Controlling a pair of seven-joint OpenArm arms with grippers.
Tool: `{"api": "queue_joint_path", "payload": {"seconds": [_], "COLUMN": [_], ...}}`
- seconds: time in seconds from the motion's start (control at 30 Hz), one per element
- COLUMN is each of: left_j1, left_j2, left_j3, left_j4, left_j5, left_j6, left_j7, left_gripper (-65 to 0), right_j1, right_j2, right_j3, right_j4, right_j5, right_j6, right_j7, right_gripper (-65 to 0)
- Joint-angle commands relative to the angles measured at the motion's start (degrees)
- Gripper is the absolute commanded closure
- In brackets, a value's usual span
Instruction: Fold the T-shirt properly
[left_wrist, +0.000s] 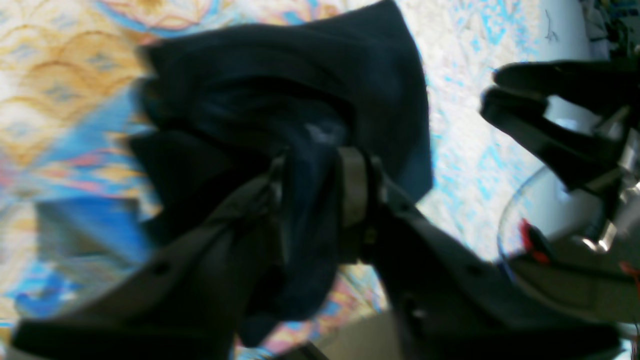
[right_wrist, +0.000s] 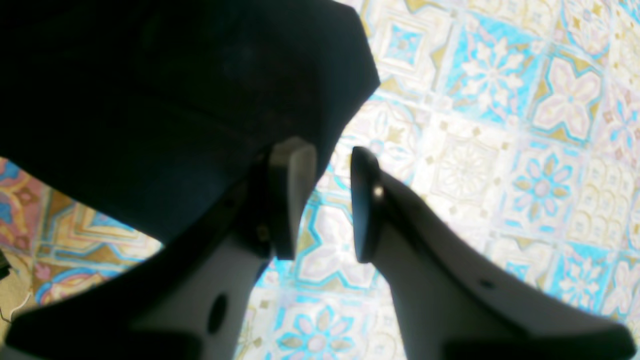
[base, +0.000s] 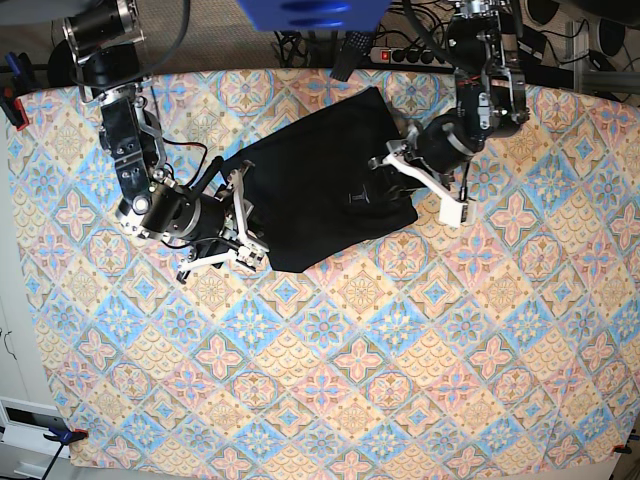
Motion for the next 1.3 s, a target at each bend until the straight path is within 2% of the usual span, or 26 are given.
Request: {"api": "queue_joint_path", "payload": {"seconds": [0.0, 0.2, 0.3, 0.57, 1.1, 1.2, 1.27], "left_j1": [-0.1, 1.5, 1.6, -0.2, -0.2, -0.3, -0.3], "left_j2": [-0.3, -4.4, -5.8, -5.0, -4.5, -4.5, -4.6], "left_j3": [-0.8, -6.3, -7.2, -4.5, 5.0, 7.3, 8.3], "left_j4": [1.5, 1.6, 0.0, -7.8, -11.9, -11.9, -13.2], "left_j5": [-1.8, -9.2, -12.1, -14.8, -15.5, -15.2, -15.2], "left_j6": [-0.2, -0.2, -0.2, -0.3, -0.3, -0.3, -0.3], "left_j7": [-1.0, -0.9, -0.9, -1.0, -1.2, -1.2, -1.2], "left_gripper": [-19.4, -45.2, -52.0, -52.0, -51.8, -48.3, -42.7], "right_j1": [1.1, 1.1, 1.1, 1.1, 1.1, 1.1, 1.1], "right_j2": [0.3, 0.3, 0.3, 0.3, 0.3, 0.3, 0.3], "right_j3": [0.4, 0.4, 0.4, 0.2, 0.3, 0.3, 0.3], "right_j4": [0.9, 0.9, 0.9, 0.9, 0.9, 0.9, 0.9], "right_j5": [0.3, 0.3, 0.3, 0.3, 0.3, 0.3, 0.3], "right_j6": [-0.1, -0.1, -0.1, -0.1, -0.1, -0.1, -0.1], "right_j7": [1.0, 1.0, 1.0, 1.0, 1.0, 1.0, 1.0], "right_gripper": [-15.7, -15.7, -15.7, -15.7, -15.7, -15.7, -15.7]}}
